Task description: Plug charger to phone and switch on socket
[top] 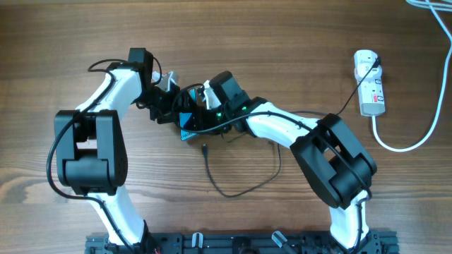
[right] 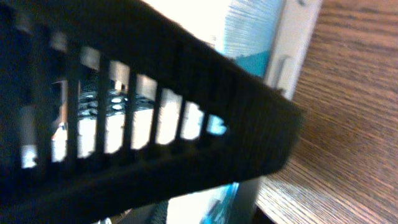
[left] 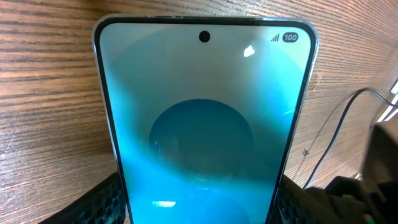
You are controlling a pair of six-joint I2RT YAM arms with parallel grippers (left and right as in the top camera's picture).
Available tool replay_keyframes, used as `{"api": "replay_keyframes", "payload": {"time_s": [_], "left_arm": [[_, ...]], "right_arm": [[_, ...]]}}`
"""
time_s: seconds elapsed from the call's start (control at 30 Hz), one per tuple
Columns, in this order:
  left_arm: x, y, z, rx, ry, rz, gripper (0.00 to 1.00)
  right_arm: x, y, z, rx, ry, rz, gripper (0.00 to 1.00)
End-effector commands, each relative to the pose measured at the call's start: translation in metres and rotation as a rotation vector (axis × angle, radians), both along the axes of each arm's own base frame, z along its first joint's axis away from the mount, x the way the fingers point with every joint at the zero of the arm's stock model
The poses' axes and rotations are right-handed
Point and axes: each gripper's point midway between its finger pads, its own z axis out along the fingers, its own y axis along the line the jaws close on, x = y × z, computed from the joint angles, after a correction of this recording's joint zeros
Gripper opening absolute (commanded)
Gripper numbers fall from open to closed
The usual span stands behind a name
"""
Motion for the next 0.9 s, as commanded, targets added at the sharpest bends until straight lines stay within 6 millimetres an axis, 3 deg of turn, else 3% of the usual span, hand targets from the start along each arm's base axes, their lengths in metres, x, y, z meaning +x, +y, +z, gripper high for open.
{"api": "replay_keyframes", "payload": {"time_s": [0.0,0.23,0.37,0.4,0.57,0.63,0.73,0.87], "left_arm": [[0.003,-0.005,0.01,-0.019,-0.042,-0.022,0.6],[0.003,-0.005,0.01,-0.019,-0.042,-0.022,0.64],[0.002,-0.004,0.01,-0.014,-0.038,-0.022,0.93],[0.002,-0.003,0.01,-0.01,-0.038,-0.022,0.95],[0.003,-0.004,0.015,-0.049,-0.042,-0.011,0.92],[0.006,-0.015,0.034,-0.189,-0.075,-0.022,0.89],[0.011,-0.029,0.082,-0.486,-0.18,-0.049,0.86],[0.023,-0.021,0.146,-0.843,-0.307,-0.01,0.76]], "right_arm": [[-0.008,0.007,0.002,0.028,0.017,0.036,0.24],[-0.008,0.007,0.002,0.028,0.018,0.035,0.11],[-0.005,0.005,0.002,0.026,0.013,0.029,0.04],[-0.002,0.003,0.002,0.027,0.014,0.022,0.04],[0.003,-0.004,0.025,0.166,0.073,0.074,0.04],[0.002,-0.007,0.043,0.266,0.093,0.127,0.04],[0.007,-0.014,0.071,0.411,0.084,0.201,0.04],[0.014,-0.025,0.079,0.452,0.085,0.209,0.04]]}}
